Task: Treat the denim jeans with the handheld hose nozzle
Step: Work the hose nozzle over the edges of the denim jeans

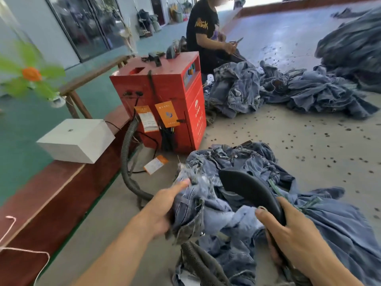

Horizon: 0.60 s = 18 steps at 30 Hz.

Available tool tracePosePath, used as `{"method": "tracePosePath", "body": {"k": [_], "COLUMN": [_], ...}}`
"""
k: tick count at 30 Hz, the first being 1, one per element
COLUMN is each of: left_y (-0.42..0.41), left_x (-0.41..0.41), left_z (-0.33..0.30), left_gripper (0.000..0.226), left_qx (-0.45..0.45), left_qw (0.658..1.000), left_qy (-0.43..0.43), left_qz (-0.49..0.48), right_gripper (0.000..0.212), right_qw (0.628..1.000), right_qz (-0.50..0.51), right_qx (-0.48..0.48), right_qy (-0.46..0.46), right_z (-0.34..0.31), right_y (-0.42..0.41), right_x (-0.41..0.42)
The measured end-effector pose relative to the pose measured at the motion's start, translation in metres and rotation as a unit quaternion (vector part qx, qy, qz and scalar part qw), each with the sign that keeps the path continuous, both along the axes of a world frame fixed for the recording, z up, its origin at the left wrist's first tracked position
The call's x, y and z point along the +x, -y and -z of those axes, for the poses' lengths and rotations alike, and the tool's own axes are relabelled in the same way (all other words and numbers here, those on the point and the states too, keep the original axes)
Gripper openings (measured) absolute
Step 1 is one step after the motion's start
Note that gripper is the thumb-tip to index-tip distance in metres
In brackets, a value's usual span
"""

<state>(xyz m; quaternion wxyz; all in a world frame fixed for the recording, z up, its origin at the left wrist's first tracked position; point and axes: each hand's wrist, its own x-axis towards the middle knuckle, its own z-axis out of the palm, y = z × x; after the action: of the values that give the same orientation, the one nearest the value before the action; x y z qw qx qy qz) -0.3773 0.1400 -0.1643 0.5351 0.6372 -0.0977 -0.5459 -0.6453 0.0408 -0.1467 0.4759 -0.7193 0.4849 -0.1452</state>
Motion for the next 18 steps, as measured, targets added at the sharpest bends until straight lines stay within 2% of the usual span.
{"method": "tracePosePath", "body": {"k": [3, 7, 9, 11, 12, 15, 18], "left_y": [-0.012, -0.023, -0.03, -0.033, -0.033, -0.028, -0.022], "left_x": [-0.011, -0.008, -0.003, -0.001, -0.003, -0.01, -0.002], "left_z": [0.01, 0.018, 0.021, 0.024, 0.023, 0.022, 0.027], "left_gripper": [0.038, 0.025, 0.029, 0.049, 0.051, 0.044, 0.04], "left_qx": [-0.002, -0.09, -0.114, -0.103, -0.096, -0.071, -0.114], "left_qw": [1.0, 0.995, 0.99, 0.984, 0.981, 0.978, 0.974], "left_qy": [-0.011, -0.044, -0.081, -0.142, -0.166, -0.194, -0.195], "left_qz": [-0.021, -0.012, -0.003, -0.004, 0.005, 0.033, -0.003], "right_gripper": [0.016, 0.02, 0.023, 0.03, 0.035, 0.059, 0.059], "right_qw": [1.0, 1.0, 1.0, 0.999, 0.999, 0.998, 0.998], "right_qz": [0.005, 0.013, 0.009, -0.003, -0.006, -0.027, -0.036], "right_qx": [-0.001, 0.015, 0.021, 0.029, 0.033, 0.033, 0.035], "right_qy": [0.011, 0.008, 0.0, -0.012, -0.017, -0.038, -0.03], "right_z": [-0.011, -0.009, -0.009, -0.014, -0.018, -0.019, -0.017], "right_y": [-0.011, -0.022, -0.025, -0.028, -0.03, -0.028, -0.028], "right_x": [-0.011, -0.016, -0.013, -0.007, -0.004, 0.003, 0.007]}}
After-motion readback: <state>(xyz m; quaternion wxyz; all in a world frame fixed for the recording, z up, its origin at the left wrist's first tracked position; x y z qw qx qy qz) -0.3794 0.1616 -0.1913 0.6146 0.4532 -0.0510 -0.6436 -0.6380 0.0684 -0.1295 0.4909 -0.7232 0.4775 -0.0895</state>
